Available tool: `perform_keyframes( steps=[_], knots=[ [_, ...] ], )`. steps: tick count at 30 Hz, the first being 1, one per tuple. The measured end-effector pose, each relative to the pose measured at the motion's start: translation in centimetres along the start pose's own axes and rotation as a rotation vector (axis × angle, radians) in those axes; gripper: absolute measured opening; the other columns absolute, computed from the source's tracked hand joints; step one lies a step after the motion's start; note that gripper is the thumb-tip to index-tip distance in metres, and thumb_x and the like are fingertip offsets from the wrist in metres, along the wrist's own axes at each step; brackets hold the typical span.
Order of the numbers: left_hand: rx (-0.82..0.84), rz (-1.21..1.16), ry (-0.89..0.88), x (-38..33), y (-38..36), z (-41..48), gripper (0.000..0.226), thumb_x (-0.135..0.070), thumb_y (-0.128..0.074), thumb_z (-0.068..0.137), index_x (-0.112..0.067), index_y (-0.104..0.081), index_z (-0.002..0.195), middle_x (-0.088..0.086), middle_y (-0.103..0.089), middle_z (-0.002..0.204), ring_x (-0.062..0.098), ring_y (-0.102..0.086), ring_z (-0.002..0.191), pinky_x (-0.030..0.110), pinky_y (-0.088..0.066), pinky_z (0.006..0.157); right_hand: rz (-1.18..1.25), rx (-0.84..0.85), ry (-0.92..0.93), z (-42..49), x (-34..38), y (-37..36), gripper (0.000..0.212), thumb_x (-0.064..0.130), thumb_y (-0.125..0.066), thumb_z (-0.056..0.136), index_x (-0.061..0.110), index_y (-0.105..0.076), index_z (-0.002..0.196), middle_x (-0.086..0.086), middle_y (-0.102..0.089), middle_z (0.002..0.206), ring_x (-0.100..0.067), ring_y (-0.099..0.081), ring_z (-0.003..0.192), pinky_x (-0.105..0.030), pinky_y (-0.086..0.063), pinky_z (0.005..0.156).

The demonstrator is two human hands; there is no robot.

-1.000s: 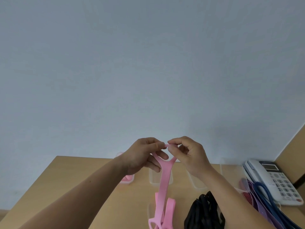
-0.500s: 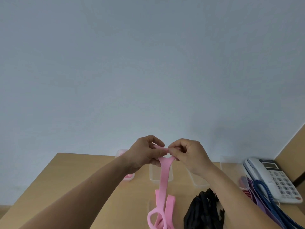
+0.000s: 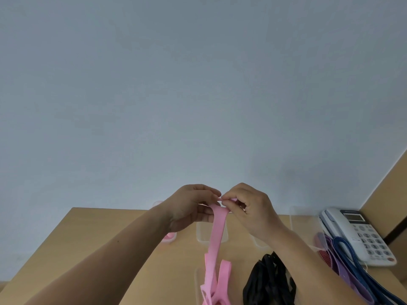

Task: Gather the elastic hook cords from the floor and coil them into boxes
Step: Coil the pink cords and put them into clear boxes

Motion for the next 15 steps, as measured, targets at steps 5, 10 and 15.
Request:
perform_keyframes(
  steps=[5,10,15],
  knots=[
    [-0.038,0.039,-0.057,-0.4,-0.2,0.0,0.017,-0.002,-0.065,0.090,0.006,-0.069,0.104,0.025,-0.071,0.100,0.031,-0.071,0.087,0.033,-0.058,0.072,-0.011,-0.007,0.045,0.1,0.2,0.2,0.008,0.007,-0.074,0.084,0.014,-0.074,0.087,0.007,-0.065,0.082,-0.004,-0.059,0.071,-0.011,-0.043,0.065],
    [-0.112,0.117,-0.192,-1.0,0.5,0.1,0.015,0.003,-0.070,0.087,0.002,-0.069,0.102,0.012,-0.073,0.087,0.025,-0.073,0.082,0.030,-0.058,0.072,0.347,0.016,-0.256,0.1,-1.0,-0.2,0.008,0.024,-0.068,0.087,0.019,-0.074,0.087,0.005,-0.068,0.082,-0.015,-0.061,0.073,-0.029,-0.051,0.065],
    [-0.188,0.238,-0.362,-1.7,0.8,0.0,0.019,-0.001,-0.073,0.086,-0.010,-0.071,0.103,0.007,-0.070,0.084,0.023,-0.072,0.079,0.030,-0.059,0.077,0.593,0.109,-0.576,0.3,-2.2,-1.9,0.012,0.021,-0.067,0.093,0.010,-0.068,0.097,-0.015,-0.070,0.079,-0.021,-0.065,0.065,-0.031,-0.051,0.059]
  ],
)
Point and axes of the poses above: each hand's wrist, its own z-axis towards the middle knuckle, its own y-axis out of the back of the hand, x = y × z, the point moved 6 cm from there along z, towards the middle knuckle
